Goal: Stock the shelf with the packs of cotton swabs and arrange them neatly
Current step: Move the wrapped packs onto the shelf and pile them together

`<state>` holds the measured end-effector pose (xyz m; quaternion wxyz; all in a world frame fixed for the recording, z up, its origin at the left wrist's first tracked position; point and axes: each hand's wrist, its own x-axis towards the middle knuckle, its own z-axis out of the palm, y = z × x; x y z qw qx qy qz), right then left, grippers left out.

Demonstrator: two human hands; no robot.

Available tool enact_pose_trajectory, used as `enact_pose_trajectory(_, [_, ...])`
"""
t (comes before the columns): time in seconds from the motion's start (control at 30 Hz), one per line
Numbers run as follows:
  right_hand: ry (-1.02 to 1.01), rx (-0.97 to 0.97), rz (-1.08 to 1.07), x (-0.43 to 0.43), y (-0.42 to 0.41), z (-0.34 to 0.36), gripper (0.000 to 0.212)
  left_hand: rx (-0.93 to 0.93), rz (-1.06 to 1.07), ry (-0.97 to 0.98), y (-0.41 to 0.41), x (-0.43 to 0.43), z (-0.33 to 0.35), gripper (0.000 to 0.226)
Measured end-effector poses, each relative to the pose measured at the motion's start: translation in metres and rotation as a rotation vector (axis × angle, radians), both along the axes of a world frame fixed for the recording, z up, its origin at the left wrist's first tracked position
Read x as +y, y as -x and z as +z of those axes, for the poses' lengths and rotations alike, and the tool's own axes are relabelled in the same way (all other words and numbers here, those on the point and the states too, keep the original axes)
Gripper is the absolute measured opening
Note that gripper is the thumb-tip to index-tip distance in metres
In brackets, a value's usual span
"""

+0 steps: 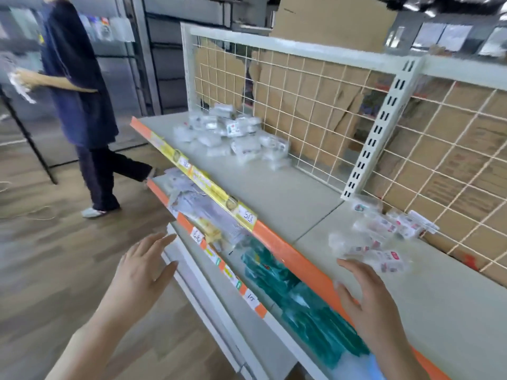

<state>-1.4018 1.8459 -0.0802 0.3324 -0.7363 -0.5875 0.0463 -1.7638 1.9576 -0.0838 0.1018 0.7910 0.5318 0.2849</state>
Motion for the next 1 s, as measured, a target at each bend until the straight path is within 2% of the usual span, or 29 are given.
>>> enact_pose_trajectory(0.23, [-0.022,-0.001,-0.012,0.079,0.066,0.004,0.032,-0.002,-0.005,-0.052,0.065,0.079,0.008,0.055])
enact_pose_trajectory(0.4, [-0.031,-0.007,-0.05,0.118,0.106,0.008,0.032,-0.035,-0.1,-0.099,0.097,0.131,0.011,0.04])
enact_pose_trajectory(0.53, [0.004,-0.057,-0.07,0.145,0.117,0.008,0.033,-0.067,-0.149,-0.129,0.113,0.164,0.004,0.041])
enact_pose_trajectory(0.77, [0.005,-0.059,-0.079,0.207,0.126,0.007,0.034,-0.086,-0.113,-0.123,0.12,0.214,-0.007,0.04])
enact_pose_trajectory(1.0, [0.024,-0.054,-0.025,0.299,0.119,0.003,0.036,-0.019,-0.037,-0.107,0.114,0.287,-0.019,0.048])
